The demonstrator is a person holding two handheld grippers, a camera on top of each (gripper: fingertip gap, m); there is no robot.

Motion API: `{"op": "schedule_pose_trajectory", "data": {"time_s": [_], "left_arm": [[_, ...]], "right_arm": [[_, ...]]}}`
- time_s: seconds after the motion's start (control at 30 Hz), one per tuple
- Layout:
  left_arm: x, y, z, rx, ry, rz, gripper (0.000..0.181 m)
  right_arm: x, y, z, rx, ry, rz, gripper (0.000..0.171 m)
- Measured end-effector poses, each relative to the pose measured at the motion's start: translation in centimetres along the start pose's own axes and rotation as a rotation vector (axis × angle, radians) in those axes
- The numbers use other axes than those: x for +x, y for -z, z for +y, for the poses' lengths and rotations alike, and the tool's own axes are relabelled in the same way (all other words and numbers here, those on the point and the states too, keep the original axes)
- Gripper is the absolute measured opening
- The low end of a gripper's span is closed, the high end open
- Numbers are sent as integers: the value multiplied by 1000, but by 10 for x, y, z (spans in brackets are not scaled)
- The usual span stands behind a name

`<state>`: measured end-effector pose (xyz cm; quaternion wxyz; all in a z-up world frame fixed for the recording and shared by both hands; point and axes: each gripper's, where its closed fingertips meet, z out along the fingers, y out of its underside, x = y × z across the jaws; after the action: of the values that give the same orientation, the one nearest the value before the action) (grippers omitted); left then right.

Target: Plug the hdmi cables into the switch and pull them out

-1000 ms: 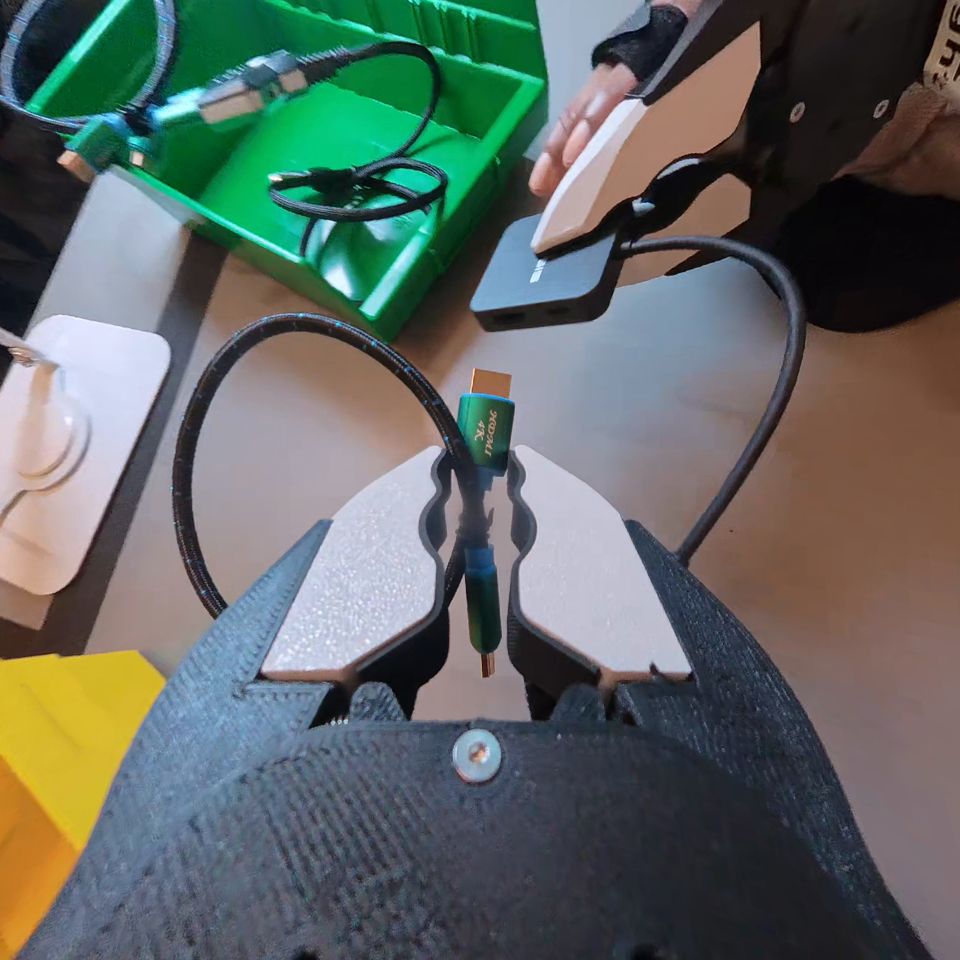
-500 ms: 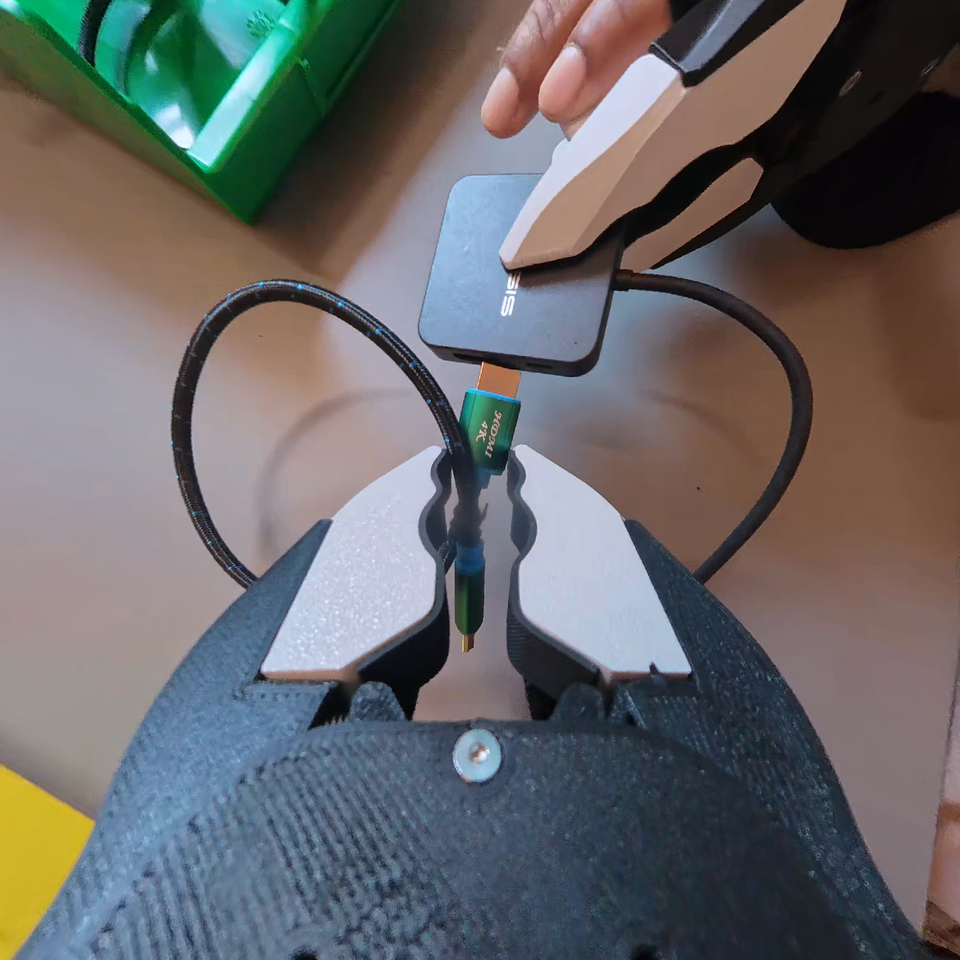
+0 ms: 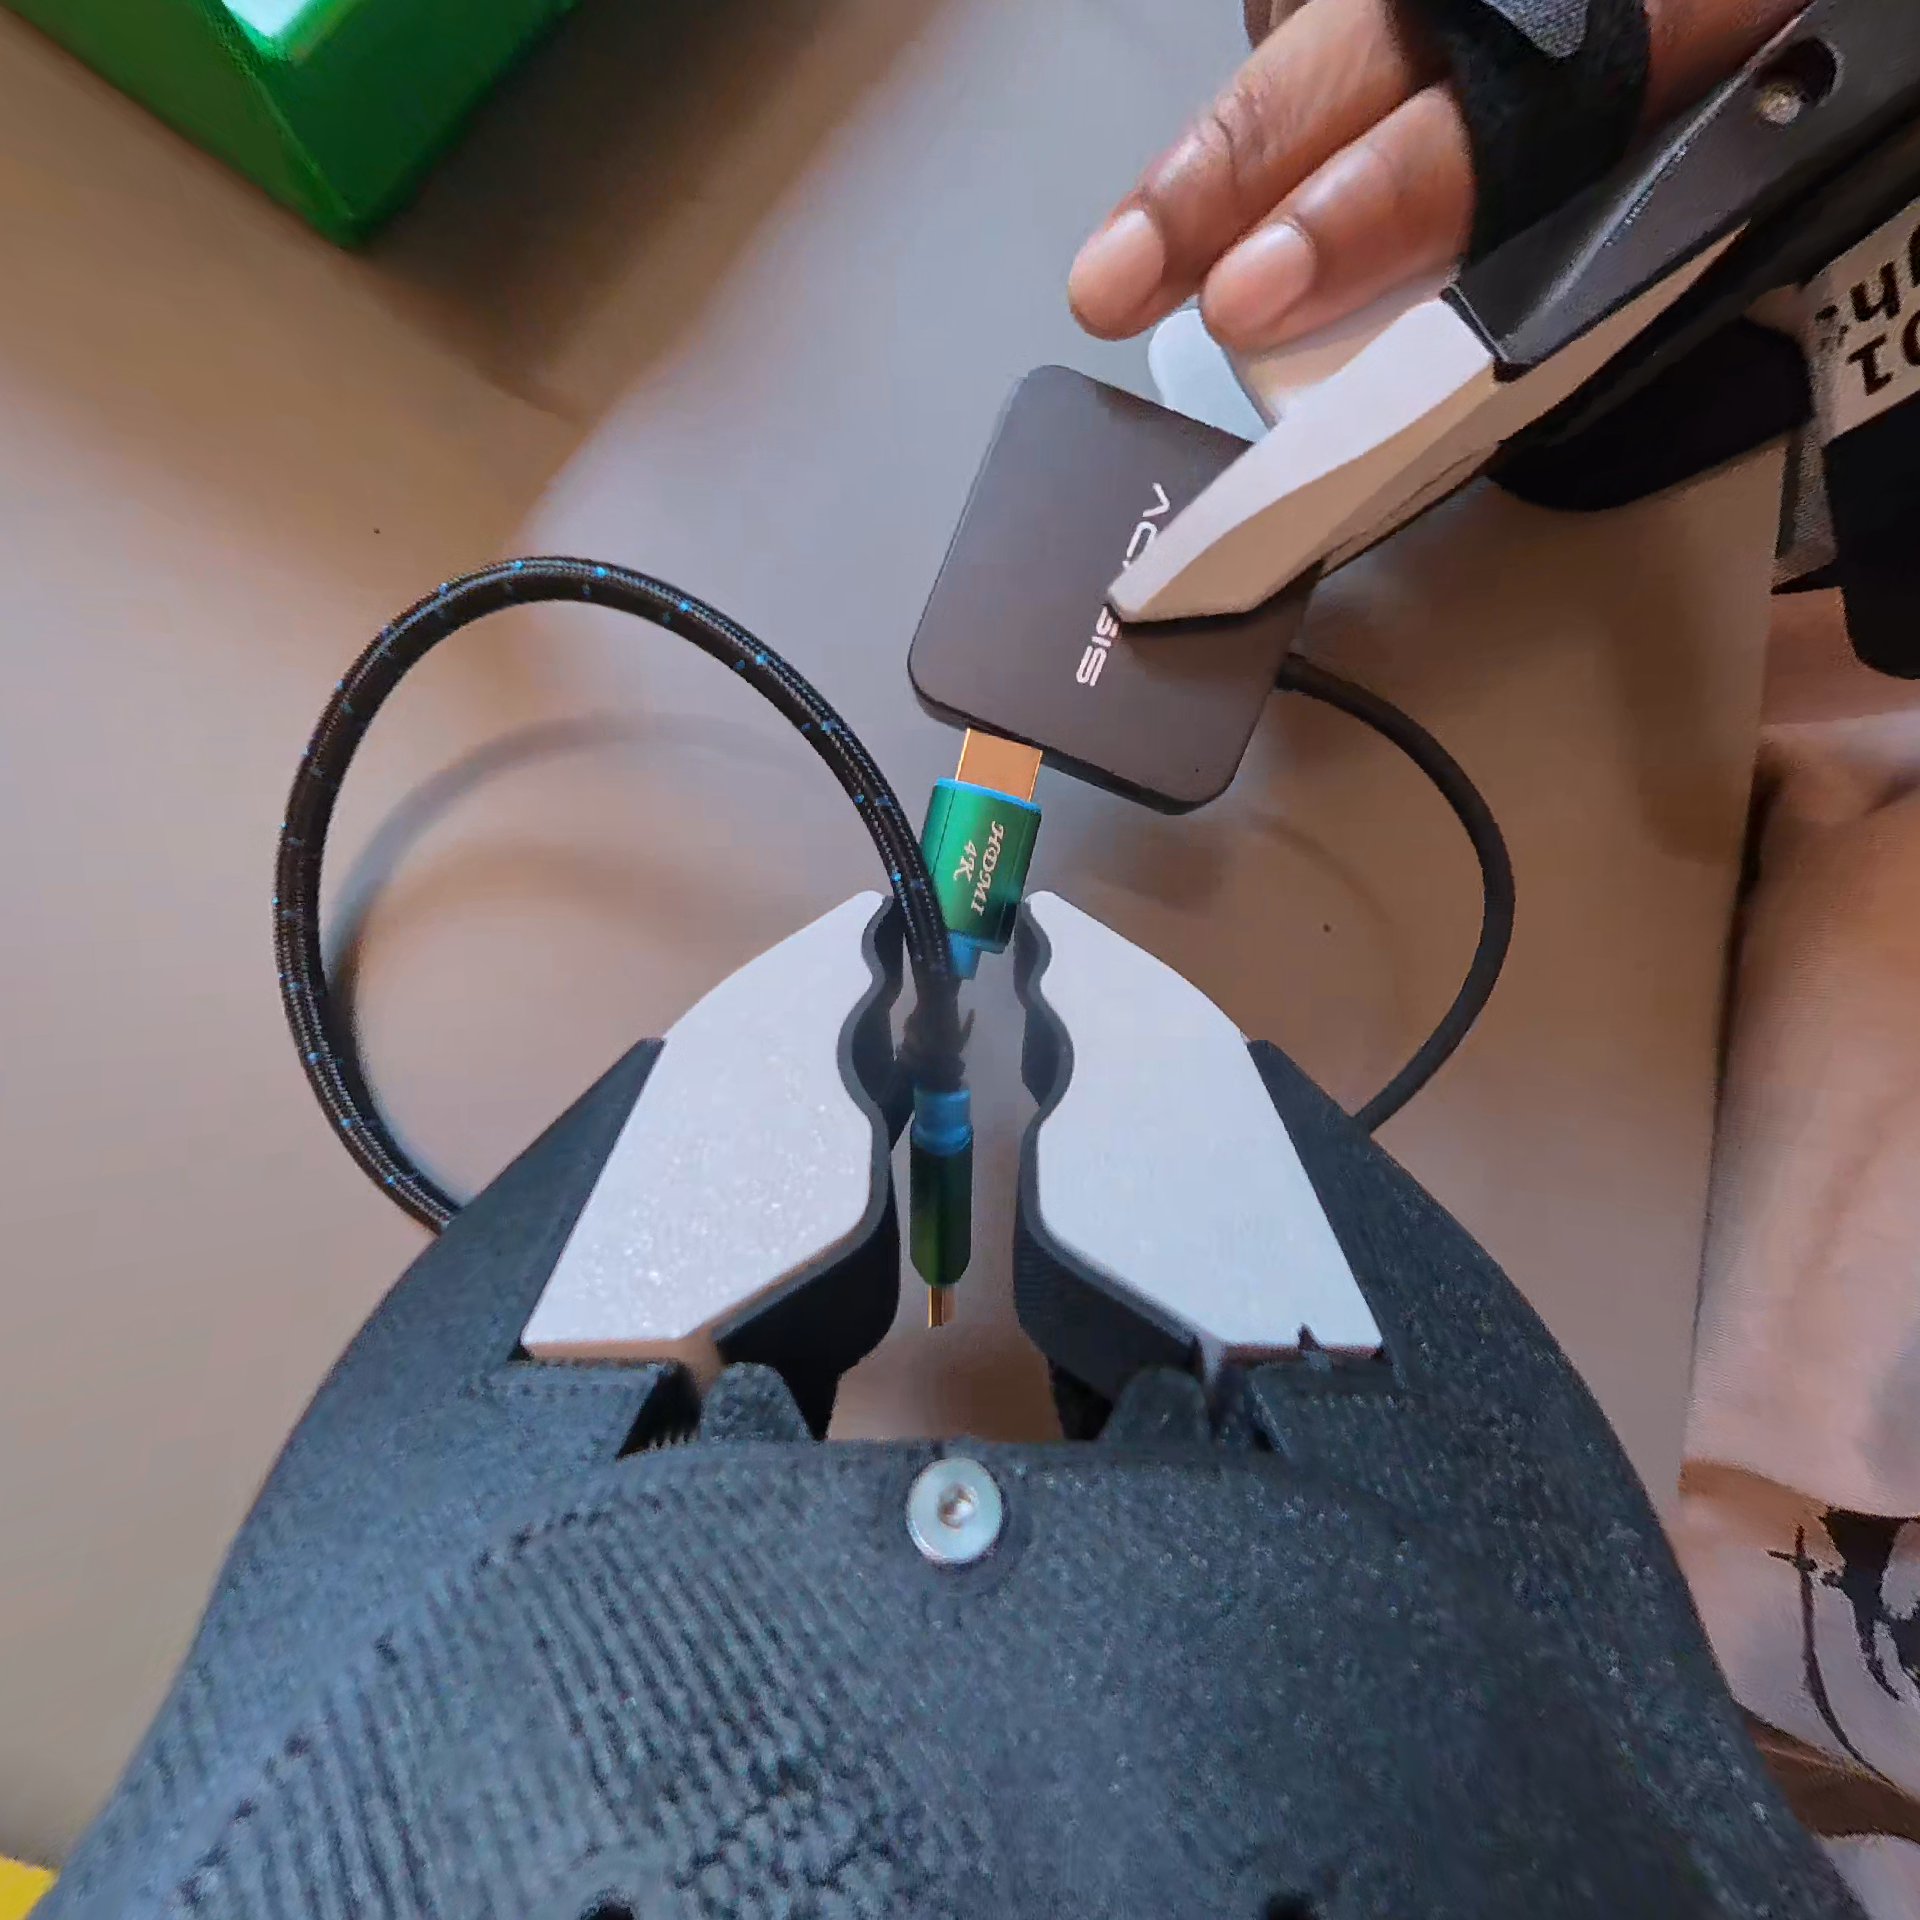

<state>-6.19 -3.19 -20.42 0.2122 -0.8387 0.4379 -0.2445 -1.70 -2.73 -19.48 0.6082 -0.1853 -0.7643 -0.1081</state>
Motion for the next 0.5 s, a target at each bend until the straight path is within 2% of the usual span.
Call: {"op": "schedule_pose_trajectory", "data": {"time_s": [0.23,0.5], "left_arm": [[2,-4,6,-40,-19,7,21],[16,0,10,-8,-41,145,20]], "right_arm": [[-3,0,-7,33,6,-15,14],[-5,5,-16,98,-43,-41,14]]}}
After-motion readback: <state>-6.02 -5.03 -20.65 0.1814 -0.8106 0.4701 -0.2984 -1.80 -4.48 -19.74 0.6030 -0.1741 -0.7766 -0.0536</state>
